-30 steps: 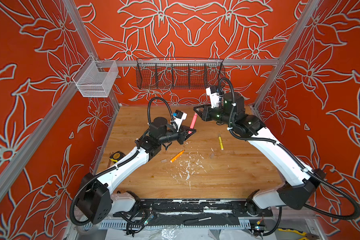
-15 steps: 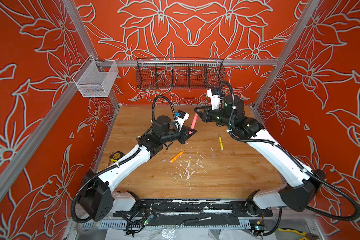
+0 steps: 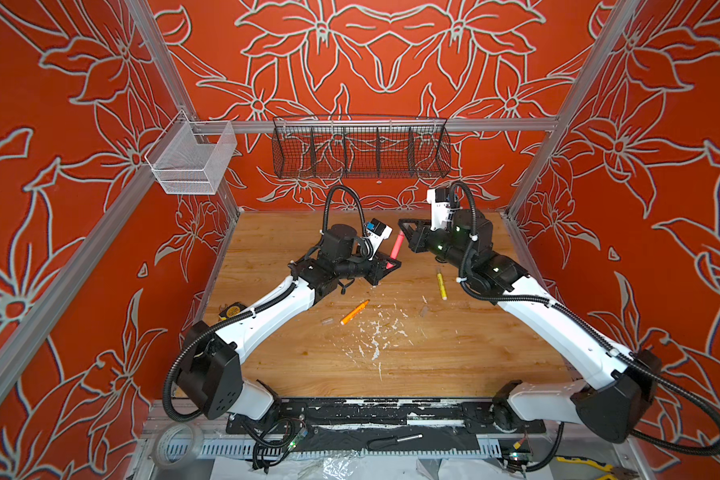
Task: Insert the pens into the pen caps
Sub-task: 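Grip the pink marker with the right gripper while the left gripper opens and withdraws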
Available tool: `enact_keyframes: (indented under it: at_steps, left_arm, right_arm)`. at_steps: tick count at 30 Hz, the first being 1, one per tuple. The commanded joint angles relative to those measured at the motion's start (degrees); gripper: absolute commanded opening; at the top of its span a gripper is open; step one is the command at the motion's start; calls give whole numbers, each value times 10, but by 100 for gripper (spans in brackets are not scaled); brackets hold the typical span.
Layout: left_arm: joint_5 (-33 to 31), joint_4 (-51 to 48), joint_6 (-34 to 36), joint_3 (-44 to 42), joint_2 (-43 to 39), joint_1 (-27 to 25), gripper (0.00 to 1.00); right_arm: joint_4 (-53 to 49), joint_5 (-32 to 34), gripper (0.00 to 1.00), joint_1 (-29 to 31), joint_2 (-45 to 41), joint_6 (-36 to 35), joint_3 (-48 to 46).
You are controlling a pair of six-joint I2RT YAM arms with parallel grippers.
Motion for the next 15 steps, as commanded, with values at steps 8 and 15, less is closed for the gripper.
enact_keyframes:
  at_steps: [8, 15]
  left_arm:
    - [-132, 195, -62, 108, 6, 56, 0]
    - [-124, 193, -70, 128, 11, 62, 0]
  right_arm:
    - [-203, -107, 0, 75, -2, 10, -120]
    - [-203, -85, 0, 79, -15, 15, -130]
